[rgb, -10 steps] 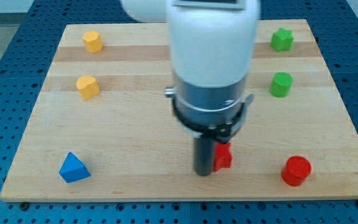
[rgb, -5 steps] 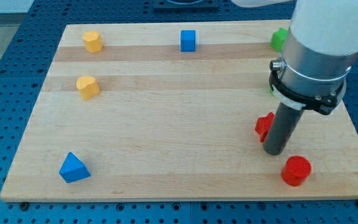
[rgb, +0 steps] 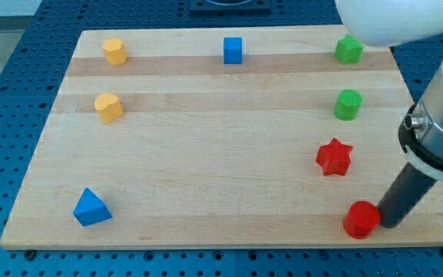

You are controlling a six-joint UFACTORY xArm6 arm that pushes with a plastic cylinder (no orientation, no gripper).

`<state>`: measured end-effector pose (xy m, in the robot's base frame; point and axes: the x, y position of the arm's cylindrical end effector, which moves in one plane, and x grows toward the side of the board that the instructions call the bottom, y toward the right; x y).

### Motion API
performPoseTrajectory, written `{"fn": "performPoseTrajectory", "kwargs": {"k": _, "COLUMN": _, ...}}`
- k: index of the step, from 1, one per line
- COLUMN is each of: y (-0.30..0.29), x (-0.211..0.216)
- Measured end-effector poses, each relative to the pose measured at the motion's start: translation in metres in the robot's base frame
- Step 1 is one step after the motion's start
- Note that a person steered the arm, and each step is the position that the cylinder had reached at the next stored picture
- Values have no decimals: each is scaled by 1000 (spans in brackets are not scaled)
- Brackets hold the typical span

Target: Move red circle to the bottom center

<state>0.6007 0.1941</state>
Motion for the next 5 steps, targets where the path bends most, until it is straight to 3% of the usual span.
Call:
{"fn": "performPoseTrajectory", "kwargs": {"k": 2, "y": -1, "x": 6}}
{"fn": "performPoseTrajectory", "kwargs": {"k": 5, "y": -88, "x": 6}}
